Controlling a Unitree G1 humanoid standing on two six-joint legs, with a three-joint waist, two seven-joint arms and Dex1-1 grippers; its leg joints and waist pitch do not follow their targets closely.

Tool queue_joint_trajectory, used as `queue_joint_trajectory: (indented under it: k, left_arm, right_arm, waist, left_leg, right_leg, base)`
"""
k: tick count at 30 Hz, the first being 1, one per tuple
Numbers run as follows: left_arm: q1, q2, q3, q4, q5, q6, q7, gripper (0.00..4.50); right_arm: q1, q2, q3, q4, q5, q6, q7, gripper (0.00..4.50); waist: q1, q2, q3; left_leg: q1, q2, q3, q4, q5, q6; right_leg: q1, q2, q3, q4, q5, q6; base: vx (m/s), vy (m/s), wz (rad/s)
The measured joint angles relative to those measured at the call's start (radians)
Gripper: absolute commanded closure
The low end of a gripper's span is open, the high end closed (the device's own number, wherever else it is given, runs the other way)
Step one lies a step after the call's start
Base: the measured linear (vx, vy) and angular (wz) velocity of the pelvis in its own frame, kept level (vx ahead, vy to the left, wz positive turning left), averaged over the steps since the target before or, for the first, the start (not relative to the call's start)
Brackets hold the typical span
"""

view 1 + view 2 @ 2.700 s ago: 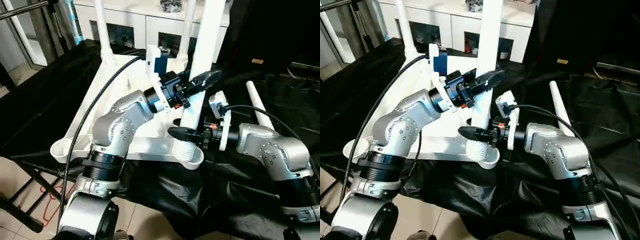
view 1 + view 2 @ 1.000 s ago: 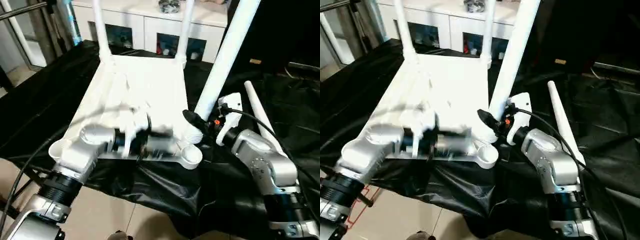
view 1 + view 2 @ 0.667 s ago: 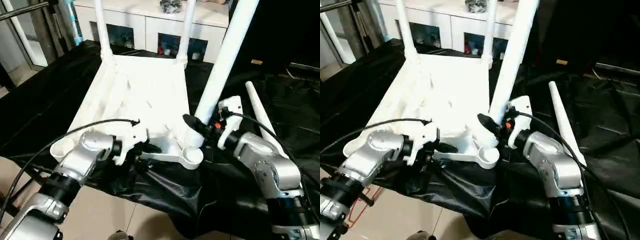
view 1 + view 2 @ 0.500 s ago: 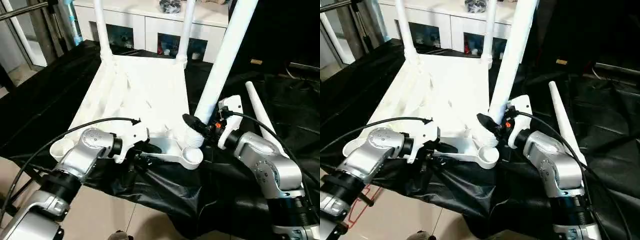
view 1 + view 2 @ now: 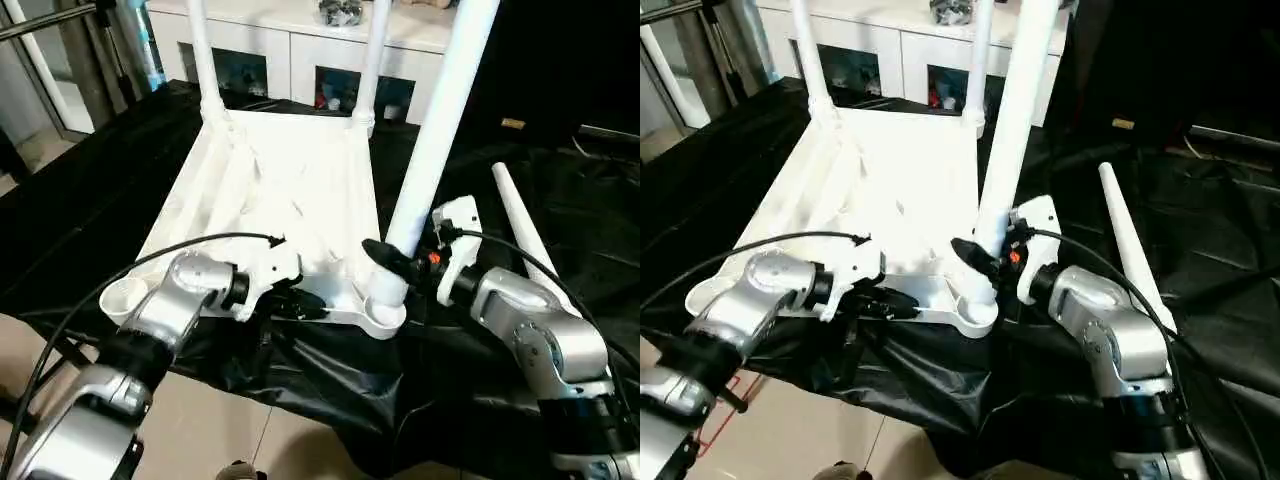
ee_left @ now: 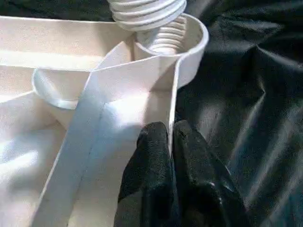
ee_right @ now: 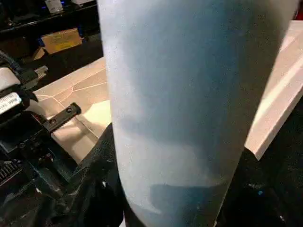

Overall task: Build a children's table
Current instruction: Insert table leg to table base

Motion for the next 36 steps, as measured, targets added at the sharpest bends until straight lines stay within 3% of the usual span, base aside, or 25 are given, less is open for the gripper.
queue_joint_trajectory:
  k: [13, 16, 24, 30, 31, 36]
  left_arm:
    - [-0.029, -0.009, -0.008, 0.057, 0.026, -0.055, -0.046, 4.50]
    - [-0.034, -0.028, -0.002, 0.078, 0.027, -0.051, -0.032, 3.94]
    - [-0.037, -0.036, -0.001, 0.122, 0.058, -0.077, 0.005, 3.85]
    - [-0.042, -0.036, -0.001, 0.137, 0.066, -0.093, 0.005, 3.85]
    - [-0.042, -0.036, -0.001, 0.139, 0.066, -0.094, 0.005, 4.13]
    - [-0.053, -0.036, -0.004, 0.153, 0.071, -0.096, -0.015, 4.44]
  right_arm:
    - [0.000, -0.011, 0.000, -0.009, -0.001, 0.017, 0.007, 2.60]
    - [0.000, -0.014, 0.000, -0.009, -0.004, 0.018, 0.006, 2.60]
    - [0.000, -0.014, 0.000, -0.008, -0.004, 0.019, 0.006, 2.60]
    - [0.000, -0.014, 0.000, -0.008, -0.004, 0.019, 0.006, 2.60]
    - [0.000, -0.014, 0.000, -0.008, -0.004, 0.019, 0.006, 2.60]
    - [0.000, -0.014, 0.000, -0.001, -0.004, 0.019, 0.007, 2.60]
  waist:
    - [-0.002, 0.001, -0.001]
    - [0.002, 0.001, -0.001]
    - [0.000, 0.001, -0.001]
    - [0.000, 0.001, -0.001]
    - [0.000, 0.001, -0.001]
    - [0.000, 0.001, -0.001]
  left_leg:
    - [0.001, 0.000, 0.000, 0.000, 0.000, 0.000]
    - [0.002, 0.000, 0.000, 0.000, 0.000, 0.000]
    - [0.015, 0.000, 0.000, -0.001, 0.000, 0.000]
    - [0.016, 0.000, 0.000, -0.001, 0.000, 0.000]
    - [0.016, 0.000, 0.000, -0.001, 0.000, 0.000]
    - [0.016, 0.000, 0.000, -0.001, 0.000, 0.000]
  right_leg:
    - [0.000, 0.000, 0.000, 0.000, 0.000, 0.000]
    - [0.002, 0.000, 0.000, 0.001, 0.000, 0.000]
    - [0.012, 0.000, 0.000, 0.000, -0.003, 0.005]
    - [0.013, 0.000, 0.000, 0.000, -0.003, 0.005]
    - [0.013, 0.000, 0.000, 0.000, -0.003, 0.005]
    - [0.013, 0.000, 0.000, 0.000, -0.003, 0.005]
  base:
    - [0.000, 0.000, 0.00]
    - [0.000, 0.000, 0.00]
    - [0.000, 0.000, 0.00]
    - [0.000, 0.000, 0.00]
    - [0.000, 0.000, 0.00]
    - [0.000, 0.000, 0.00]
